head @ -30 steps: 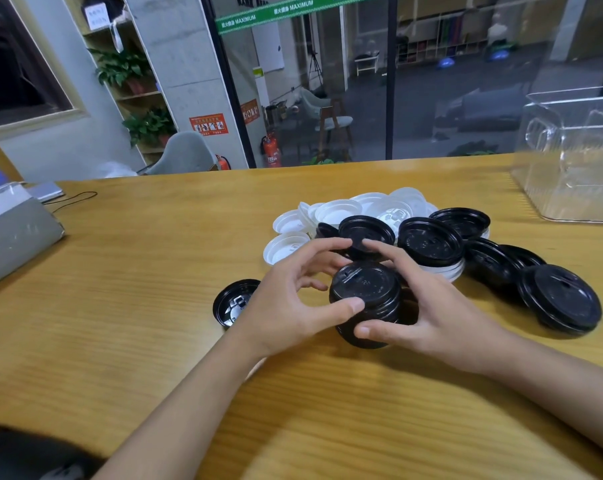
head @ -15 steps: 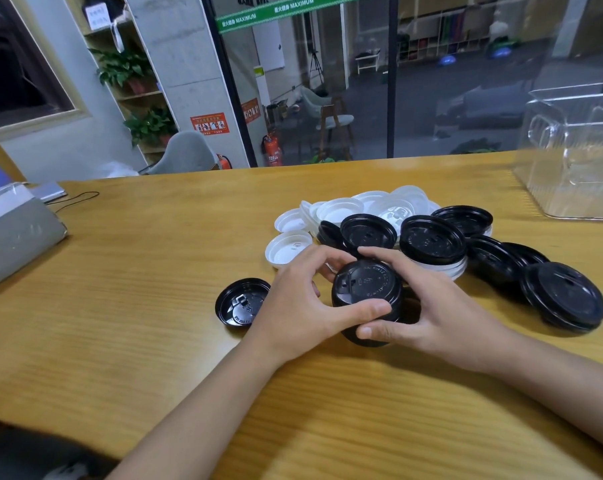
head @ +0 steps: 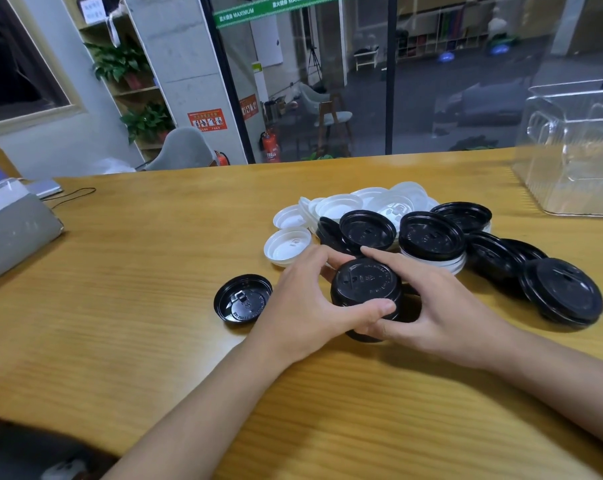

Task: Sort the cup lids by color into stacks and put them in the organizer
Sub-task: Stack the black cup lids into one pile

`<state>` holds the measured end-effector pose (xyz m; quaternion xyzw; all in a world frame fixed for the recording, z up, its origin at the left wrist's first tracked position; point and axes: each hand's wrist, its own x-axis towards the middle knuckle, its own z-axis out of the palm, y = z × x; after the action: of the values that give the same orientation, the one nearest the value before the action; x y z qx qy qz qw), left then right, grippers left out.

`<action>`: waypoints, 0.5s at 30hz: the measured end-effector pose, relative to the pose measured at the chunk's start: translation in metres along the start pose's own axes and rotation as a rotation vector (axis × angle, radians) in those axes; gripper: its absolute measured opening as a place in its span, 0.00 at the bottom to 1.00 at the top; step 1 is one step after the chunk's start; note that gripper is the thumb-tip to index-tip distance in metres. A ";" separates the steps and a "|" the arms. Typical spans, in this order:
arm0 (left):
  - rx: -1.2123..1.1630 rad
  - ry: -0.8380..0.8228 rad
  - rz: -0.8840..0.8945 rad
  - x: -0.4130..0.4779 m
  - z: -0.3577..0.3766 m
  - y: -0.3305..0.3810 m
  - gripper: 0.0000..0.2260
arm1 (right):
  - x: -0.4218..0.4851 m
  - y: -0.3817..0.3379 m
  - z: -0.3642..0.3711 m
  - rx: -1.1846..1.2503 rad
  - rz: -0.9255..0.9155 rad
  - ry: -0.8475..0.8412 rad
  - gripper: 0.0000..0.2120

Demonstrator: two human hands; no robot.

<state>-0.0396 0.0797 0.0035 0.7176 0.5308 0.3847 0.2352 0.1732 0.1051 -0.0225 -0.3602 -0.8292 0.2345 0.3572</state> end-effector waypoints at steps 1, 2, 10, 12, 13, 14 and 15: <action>0.008 -0.010 0.014 -0.001 0.000 -0.001 0.23 | 0.000 0.000 0.000 0.000 0.000 0.003 0.45; 0.030 -0.025 0.041 -0.003 -0.001 -0.002 0.24 | 0.000 -0.001 0.000 0.003 0.001 0.005 0.45; 0.197 0.026 0.168 -0.014 -0.044 -0.036 0.21 | 0.002 -0.004 -0.001 0.003 0.030 -0.016 0.41; 0.294 0.039 0.162 -0.016 -0.054 -0.048 0.21 | 0.003 -0.005 0.000 0.009 0.029 -0.024 0.41; 0.344 0.044 0.161 -0.017 -0.059 -0.055 0.21 | 0.003 -0.007 0.000 0.012 0.029 -0.027 0.40; 0.394 0.049 0.154 -0.019 -0.064 -0.060 0.22 | 0.003 -0.008 0.001 0.018 0.031 -0.028 0.39; 0.439 0.058 0.142 -0.020 -0.070 -0.065 0.24 | 0.003 -0.009 0.002 0.025 0.033 -0.028 0.39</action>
<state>-0.1362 0.0769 -0.0094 0.7757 0.5566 0.2958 0.0304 0.1664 0.1018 -0.0165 -0.3660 -0.8252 0.2556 0.3459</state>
